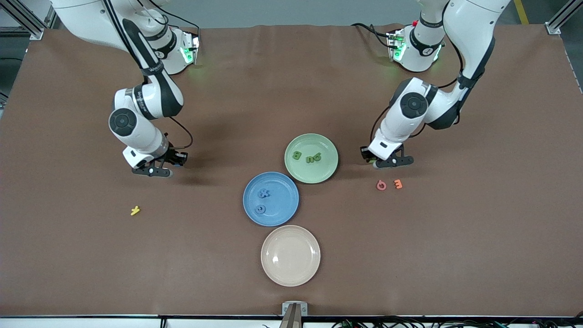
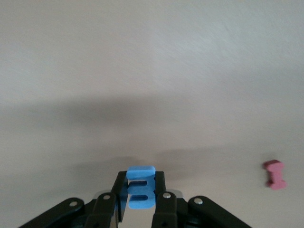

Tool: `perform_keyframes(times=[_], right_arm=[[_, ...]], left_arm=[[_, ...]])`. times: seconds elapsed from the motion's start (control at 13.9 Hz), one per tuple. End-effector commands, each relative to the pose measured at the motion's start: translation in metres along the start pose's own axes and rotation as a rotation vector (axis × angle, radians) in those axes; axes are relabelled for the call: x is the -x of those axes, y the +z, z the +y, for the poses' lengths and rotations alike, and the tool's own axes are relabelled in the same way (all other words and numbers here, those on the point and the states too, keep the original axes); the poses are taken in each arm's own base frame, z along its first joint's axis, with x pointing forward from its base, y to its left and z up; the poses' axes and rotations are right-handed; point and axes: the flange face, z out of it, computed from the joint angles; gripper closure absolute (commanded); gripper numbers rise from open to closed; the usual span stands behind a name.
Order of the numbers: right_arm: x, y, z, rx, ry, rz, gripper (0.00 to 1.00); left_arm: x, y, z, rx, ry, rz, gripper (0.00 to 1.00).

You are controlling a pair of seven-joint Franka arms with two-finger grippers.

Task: Sort letters by color into matching plates
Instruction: 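Drop N on the green plate while the right gripper drops E on blue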

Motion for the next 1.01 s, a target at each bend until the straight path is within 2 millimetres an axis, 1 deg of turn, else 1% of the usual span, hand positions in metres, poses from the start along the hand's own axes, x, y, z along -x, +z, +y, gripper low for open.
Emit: perform_keyframes(times=[0.0,0.07,0.22,0.36,0.58,0.72,0.79,0.86,0.94], right_arm=[[-0.028,-0.006,-0.059,-0.004,0.065,0.005,1.0],[-0.04,-0.013,-0.084,-0.007,0.097,0.011,1.0],[-0.061,-0.02,-0.126,-0.034,0.158,0.001,1.0],[-0.073,-0.025,-0.169,-0.09,0.212,-0.012,1.0],[-0.084,-0.025,-0.212,-0.131,0.293,0.003,1.0],[-0.084,-0.023,-0.235,-0.143,0.329,0.01,1.0],[-0.085,-0.02,-0.242,-0.147,0.355,0.011,1.0],[-0.083,-0.017,-0.256,-0.151,0.37,0.013,1.0],[-0.082,-0.015,-0.265,-0.147,0.378,0.009,1.0]], left_arm=[[-0.004,-0.006,0.039,-0.018,-0.033,-0.018,0.81],[-0.004,-0.01,0.054,-0.019,-0.042,-0.021,0.81],[-0.005,-0.01,0.08,-0.013,-0.061,-0.029,0.81],[-0.006,-0.008,0.101,-0.014,-0.077,-0.041,0.81],[-0.005,-0.002,0.131,-0.021,-0.102,-0.063,0.81],[-0.006,0.007,0.14,-0.022,-0.111,-0.069,0.81],[-0.007,0.009,0.142,-0.024,-0.115,-0.063,0.8],[-0.009,0.008,0.144,-0.023,-0.124,-0.057,0.8],[-0.006,0.012,0.147,-0.025,-0.12,-0.062,0.8]])
